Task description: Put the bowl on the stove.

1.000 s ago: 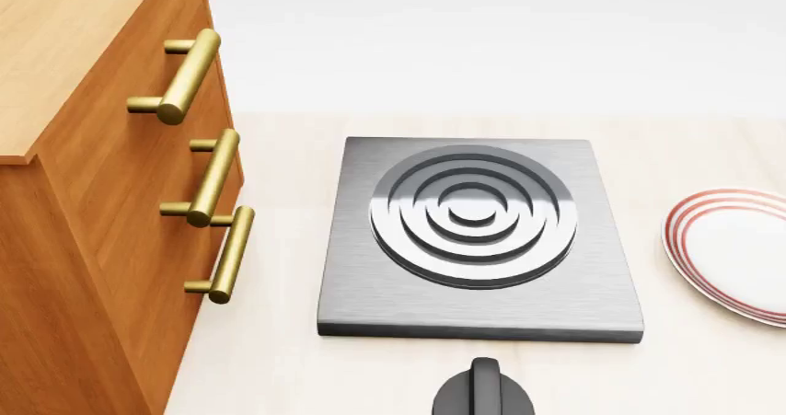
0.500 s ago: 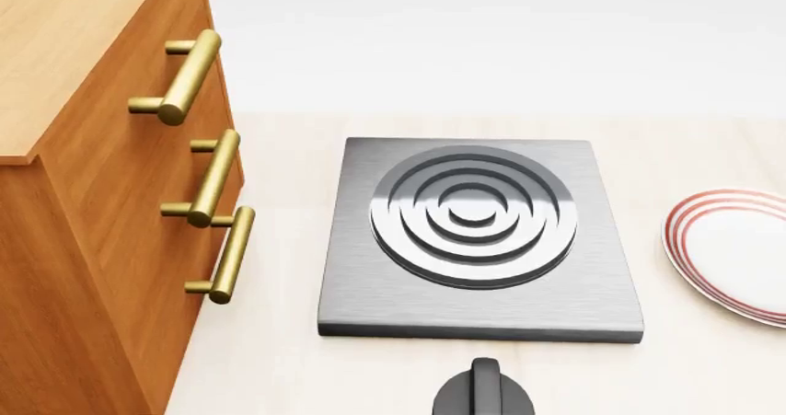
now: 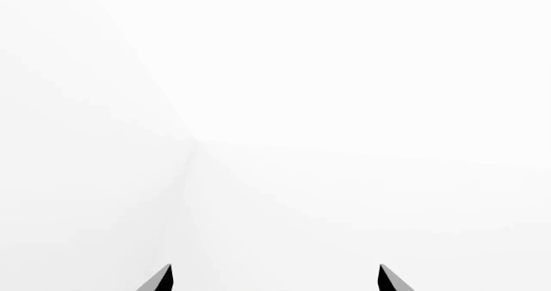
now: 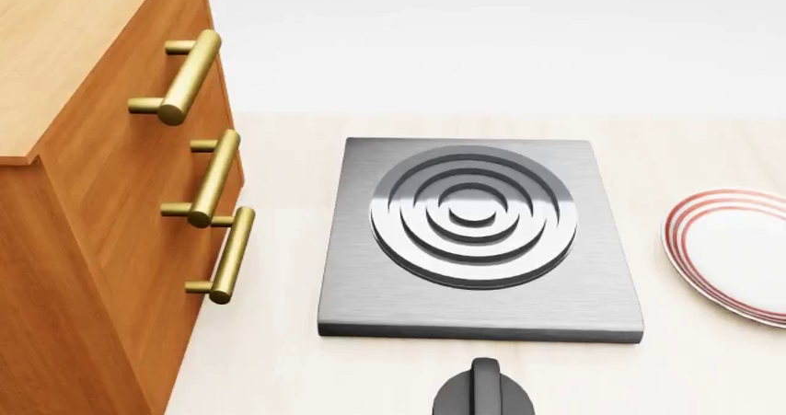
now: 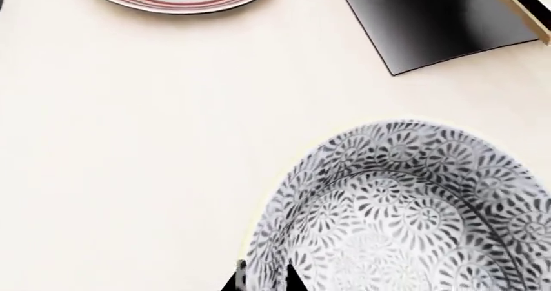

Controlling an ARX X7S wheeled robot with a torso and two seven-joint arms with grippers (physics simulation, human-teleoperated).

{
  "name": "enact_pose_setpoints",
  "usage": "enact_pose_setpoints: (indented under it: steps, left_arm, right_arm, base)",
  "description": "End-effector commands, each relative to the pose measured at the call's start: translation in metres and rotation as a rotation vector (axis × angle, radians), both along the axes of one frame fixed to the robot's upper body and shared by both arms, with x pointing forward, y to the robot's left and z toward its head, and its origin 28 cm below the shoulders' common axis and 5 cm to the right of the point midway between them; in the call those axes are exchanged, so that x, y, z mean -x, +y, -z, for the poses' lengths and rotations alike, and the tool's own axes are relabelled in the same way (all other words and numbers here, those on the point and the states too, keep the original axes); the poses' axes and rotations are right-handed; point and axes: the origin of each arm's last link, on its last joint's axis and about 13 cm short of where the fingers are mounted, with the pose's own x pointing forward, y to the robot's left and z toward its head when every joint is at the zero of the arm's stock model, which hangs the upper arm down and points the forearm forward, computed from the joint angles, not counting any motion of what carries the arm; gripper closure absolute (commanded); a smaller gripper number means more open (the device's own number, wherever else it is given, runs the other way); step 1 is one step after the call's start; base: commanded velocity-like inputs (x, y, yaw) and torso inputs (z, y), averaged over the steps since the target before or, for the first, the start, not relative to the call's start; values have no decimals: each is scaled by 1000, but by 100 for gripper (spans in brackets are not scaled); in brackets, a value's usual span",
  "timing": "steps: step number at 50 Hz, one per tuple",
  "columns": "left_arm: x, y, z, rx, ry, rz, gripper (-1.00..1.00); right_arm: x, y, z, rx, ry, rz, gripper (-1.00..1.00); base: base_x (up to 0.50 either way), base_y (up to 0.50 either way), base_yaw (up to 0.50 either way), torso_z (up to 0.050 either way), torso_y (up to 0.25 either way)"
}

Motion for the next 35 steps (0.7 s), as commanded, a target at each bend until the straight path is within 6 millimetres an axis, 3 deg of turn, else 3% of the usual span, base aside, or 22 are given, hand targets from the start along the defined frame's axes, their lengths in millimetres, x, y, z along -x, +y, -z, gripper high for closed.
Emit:
enact_pose_setpoints:
  steps: [1,6,16,23,35]
  left_arm:
    - [0,1,0,4,0,-5,-100]
    - [0,1,0,4,-1,-4,-100]
    - [-1,0,1,9,3,3,-100]
    - [-1,0,1,9,4,5,-100]
    - [-2,-1,3,8,10,11,-100]
  right_arm:
    - [-3,7,-38,36,-77,-144,100]
    - [-2,9,-74,107,-126,-205,100]
    - [-20,24,-111,185,-206,-326,100]
    - [-45,44,-142,249,-267,-450,100]
    - [-95,97,-189,316,-374,-743,100]
  base:
    - [0,0,0,0,0]
    - [0,0,0,0,0]
    - [0,0,0,0,0]
    - [0,0,0,0,0]
    - [0,0,0,0,0]
